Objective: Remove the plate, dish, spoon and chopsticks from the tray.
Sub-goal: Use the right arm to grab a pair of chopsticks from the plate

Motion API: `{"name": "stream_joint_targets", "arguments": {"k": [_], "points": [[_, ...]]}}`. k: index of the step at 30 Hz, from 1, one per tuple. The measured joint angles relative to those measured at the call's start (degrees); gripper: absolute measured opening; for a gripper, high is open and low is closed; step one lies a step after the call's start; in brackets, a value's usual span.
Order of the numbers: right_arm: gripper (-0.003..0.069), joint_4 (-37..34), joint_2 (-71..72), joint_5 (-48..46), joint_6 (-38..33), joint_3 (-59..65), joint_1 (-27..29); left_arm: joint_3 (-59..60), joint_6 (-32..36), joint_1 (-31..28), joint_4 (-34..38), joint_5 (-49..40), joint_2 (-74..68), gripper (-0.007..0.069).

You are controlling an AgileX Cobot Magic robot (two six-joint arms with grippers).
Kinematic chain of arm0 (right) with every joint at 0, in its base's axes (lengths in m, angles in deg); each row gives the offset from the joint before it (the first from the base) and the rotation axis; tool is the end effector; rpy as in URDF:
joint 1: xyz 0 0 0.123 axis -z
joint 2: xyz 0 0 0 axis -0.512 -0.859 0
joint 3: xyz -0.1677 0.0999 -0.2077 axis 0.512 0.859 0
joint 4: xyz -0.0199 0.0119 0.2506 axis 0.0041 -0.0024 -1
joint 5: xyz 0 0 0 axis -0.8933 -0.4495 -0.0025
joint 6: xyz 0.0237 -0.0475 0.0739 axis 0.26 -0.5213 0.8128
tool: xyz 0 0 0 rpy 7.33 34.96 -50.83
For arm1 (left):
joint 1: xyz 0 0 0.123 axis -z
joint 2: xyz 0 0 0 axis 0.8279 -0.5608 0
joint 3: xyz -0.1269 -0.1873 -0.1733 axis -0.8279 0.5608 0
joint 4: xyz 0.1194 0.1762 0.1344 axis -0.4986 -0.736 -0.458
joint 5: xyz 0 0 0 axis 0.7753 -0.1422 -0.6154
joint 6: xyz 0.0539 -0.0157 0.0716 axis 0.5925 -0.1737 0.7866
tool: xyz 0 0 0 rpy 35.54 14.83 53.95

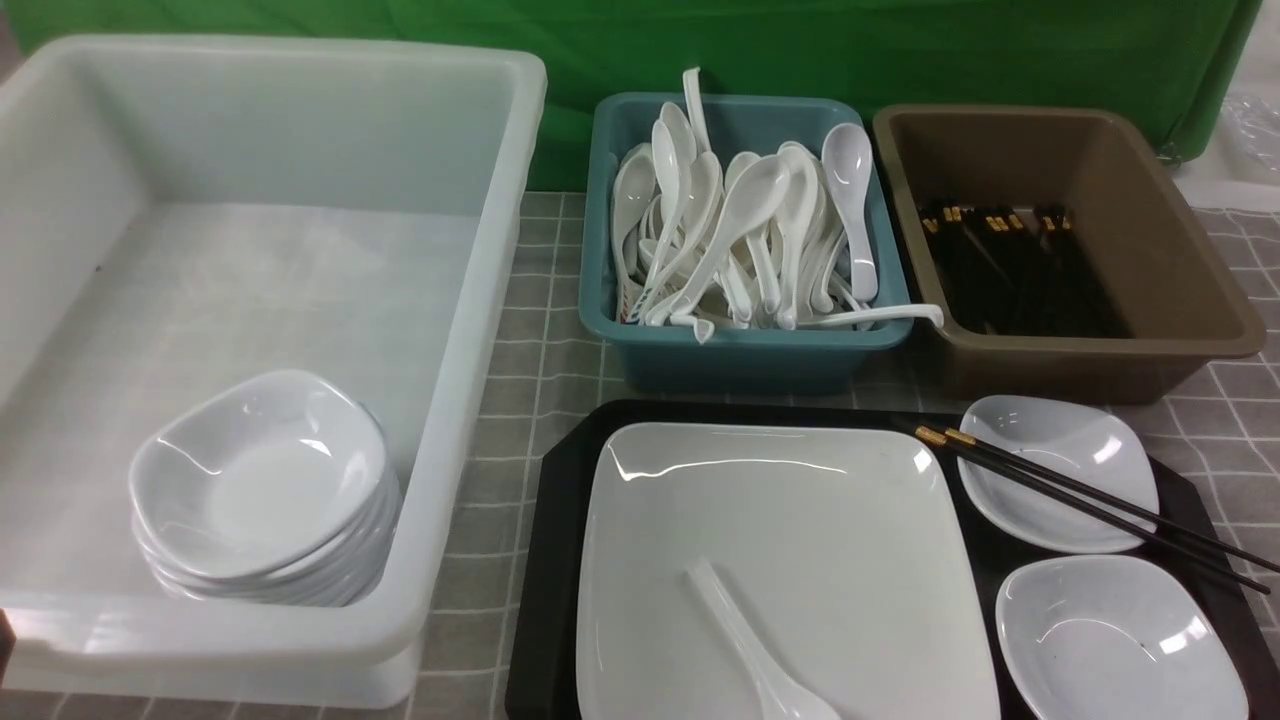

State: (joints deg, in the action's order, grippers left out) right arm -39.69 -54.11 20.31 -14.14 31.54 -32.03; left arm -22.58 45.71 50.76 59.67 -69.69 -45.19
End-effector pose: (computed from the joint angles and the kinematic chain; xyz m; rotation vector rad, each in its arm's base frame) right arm 0.0546 0.0042 0.1844 0.0010 1.7600 0.0821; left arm 0.0562 0.0000 0.1933 -0.0197 1.6836 0.0341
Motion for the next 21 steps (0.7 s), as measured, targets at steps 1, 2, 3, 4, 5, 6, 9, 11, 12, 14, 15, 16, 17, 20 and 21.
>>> {"name": "stream_joint_targets", "arguments": {"k": [1, 2, 3, 4, 5, 6, 9, 11, 12, 14, 15, 16, 17, 20, 21], "points": [[0.0239, 0.00, 0.00, 0.00, 0.00, 0.00, 0.00, 0.00, -0.33, 0.00, 1.75, 0.71, 0.00, 0.0012], [0.0239, 0.00, 0.00, 0.00, 0.00, 0.00, 0.00, 0.00, -1.00, 0.00, 5.21, 1.71, 0.00, 0.0012], [0.0239, 0.00, 0.00, 0.00, 0.00, 0.00, 0.00, 0.00, -2.51, 0.00, 9.81, 3.15, 0.00, 0.0012], [0.0239, 0.00, 0.00, 0.00, 0.00, 0.00, 0.00, 0.00, -3.86, 0.00, 12.85, 4.32, 0.00, 0.0012], [0.0239, 0.00, 0.00, 0.00, 0.00, 0.00, 0.00, 0.00, -5.09, 0.00, 17.83, 5.51, 0.00, 0.0012], [0.0239, 0.00, 0.00, 0.00, 0.00, 0.00, 0.00, 0.00, -6.06, 0.00, 20.59, 6.75, 0.00, 0.0012], [0.0239, 0.00, 0.00, 0.00, 0.00, 0.00, 0.00, 0.00, -7.68, 0.00, 28.37, 10.49, 0.00, 0.0012], [0.0239, 0.00, 0.00, 0.00, 0.00, 0.00, 0.00, 0.00, -8.08, 0.00, 30.56, 13.26, 0.00, 0.0012], [0.0239, 0.00, 0.00, 0.00, 0.00, 0.00, 0.00, 0.00, -8.27, 0.00, 31.15, 14.12, 0.00, 0.0012], [0.0242, 0.00, 0.00, 0.00, 0.00, 0.00, 0.00, -0.28, -8.77, 0.00, 31.65, 14.19, 0.00, 0.0012], [0.0242, 0.00, 0.00, 0.00, 0.00, 0.00, 0.00, -0.79, -8.88, 0.00, 31.65, 13.21, 0.00, 0.0012], [0.0242, 0.00, 0.00, 0.00, 0.00, 0.00, 0.00, -2.30, -8.82, 0.00, 31.55, 11.55, 0.05, 0.0012], [0.0242, 0.00, 0.00, 0.00, 0.00, 0.00, 0.00, -3.60, -8.48, 0.00, 31.00, 9.61, 0.04, 0.0012], [0.0242, 0.00, 0.00, 0.00, 0.00, 0.00, 0.00, -15.13, -2.23, 0.00, 26.38, -3.96, -4.63, 0.0012], [0.0242, 0.00, 0.00, 0.00, 0.00, 0.00, 0.00, -17.81, -0.06, 0.14, 25.45, -7.96, -7.12, 0.0012]]}}
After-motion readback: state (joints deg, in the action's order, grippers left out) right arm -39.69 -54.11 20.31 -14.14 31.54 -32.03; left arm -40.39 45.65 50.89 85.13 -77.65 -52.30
